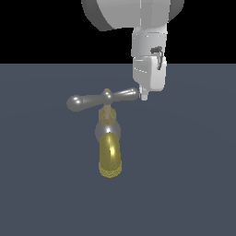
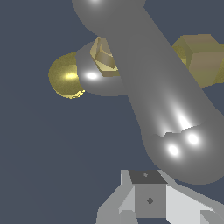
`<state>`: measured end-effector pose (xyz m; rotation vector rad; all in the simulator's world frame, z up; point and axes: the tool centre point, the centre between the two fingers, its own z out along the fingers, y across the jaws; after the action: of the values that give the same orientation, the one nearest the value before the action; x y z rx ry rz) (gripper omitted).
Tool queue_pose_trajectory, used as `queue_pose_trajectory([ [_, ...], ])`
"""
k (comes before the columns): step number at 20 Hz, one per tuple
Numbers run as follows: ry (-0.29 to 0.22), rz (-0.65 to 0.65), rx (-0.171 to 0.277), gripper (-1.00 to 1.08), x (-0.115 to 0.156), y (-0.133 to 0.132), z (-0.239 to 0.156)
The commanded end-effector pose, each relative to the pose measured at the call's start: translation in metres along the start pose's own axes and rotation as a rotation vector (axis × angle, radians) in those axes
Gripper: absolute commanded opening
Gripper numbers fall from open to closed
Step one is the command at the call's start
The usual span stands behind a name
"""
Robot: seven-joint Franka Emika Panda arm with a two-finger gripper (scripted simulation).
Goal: Turn on the faucet by rotating a designated handle.
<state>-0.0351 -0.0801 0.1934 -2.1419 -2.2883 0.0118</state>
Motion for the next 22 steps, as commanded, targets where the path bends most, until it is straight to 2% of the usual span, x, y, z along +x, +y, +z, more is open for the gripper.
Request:
queue_pose_trajectory([
  [1, 0.0, -0.007, -0.003, -1.0, 0.009, 0.008, 0.0],
  [20, 0.0, -0.02, -0.01, -1.0, 0.059, 0.072, -0.003],
  [21, 0.0, -0.02, -0.01, -1.0, 0.059, 0.072, -0.003],
  [22, -0.011, 0.024, -0.003, -1.0, 0.028, 0.064, -0.001],
])
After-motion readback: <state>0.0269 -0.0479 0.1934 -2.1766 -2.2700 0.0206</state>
